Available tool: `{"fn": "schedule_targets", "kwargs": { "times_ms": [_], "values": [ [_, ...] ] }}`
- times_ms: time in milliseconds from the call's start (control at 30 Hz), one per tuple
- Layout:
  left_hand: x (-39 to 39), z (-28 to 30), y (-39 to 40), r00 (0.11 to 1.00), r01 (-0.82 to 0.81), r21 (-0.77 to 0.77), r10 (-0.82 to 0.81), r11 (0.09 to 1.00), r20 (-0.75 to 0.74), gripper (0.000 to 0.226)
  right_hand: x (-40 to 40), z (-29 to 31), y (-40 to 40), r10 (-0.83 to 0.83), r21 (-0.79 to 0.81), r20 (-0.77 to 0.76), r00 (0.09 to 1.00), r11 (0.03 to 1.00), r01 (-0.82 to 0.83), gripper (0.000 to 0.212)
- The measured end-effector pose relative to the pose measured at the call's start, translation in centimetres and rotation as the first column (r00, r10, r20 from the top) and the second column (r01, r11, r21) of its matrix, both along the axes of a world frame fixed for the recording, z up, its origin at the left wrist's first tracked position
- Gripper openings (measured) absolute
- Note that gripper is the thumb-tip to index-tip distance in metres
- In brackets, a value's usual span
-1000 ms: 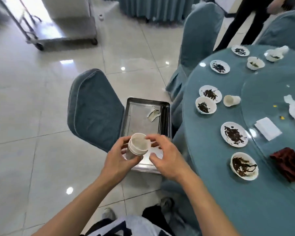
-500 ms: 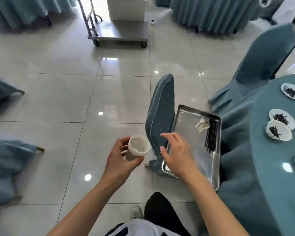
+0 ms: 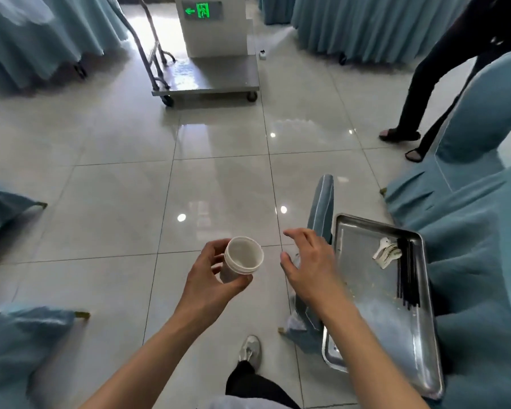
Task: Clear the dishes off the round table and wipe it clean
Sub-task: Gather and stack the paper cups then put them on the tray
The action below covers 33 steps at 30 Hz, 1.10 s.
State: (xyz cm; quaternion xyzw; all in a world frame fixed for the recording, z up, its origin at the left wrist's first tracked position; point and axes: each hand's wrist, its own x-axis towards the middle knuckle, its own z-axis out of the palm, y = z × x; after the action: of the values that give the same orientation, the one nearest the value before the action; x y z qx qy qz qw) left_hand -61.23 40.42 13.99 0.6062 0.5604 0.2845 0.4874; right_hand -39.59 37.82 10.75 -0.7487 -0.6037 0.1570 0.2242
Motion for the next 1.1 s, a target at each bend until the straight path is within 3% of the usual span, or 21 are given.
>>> {"fn": "schedule_targets", "kwargs": {
  "times_ms": [267,533,667,833,1100],
  "values": [
    [2.0,1.3,12.1,0.993,0.116,0.03,-0.117,0.993,0.034,0.063,1.5,1.3,10.0,-0.14,0.045,0.009,0.99,0.989,0.139,0.041],
    [8.1,1.1,25.8,0.93,0.356,0.047,-0.359,0.933,0.076,0.058,5.3,1.1,18.6,-0.367,0.019,0.029,0.93,0.93,0.366,0.045],
    [11.1,1.2,33.1,0.862,0.498,0.051,-0.501,0.865,0.081,0.058,6.7,1.2,23.1,-0.497,0.019,0.05,0.866,0.868,0.497,0.051],
    [15.7,1.2,40.1,0.749,0.656,0.036,-0.656,0.754,0.089,0.059,8.4,1.5,26.7,-0.665,0.061,0.031,0.746,0.747,0.662,0.043],
    [26.6,0.9,45.7,0.577,0.814,0.032,-0.813,0.58,0.083,0.058,14.6,1.1,29.2,-0.822,0.079,0.038,0.568,0.569,0.818,0.041]
  ]
}}
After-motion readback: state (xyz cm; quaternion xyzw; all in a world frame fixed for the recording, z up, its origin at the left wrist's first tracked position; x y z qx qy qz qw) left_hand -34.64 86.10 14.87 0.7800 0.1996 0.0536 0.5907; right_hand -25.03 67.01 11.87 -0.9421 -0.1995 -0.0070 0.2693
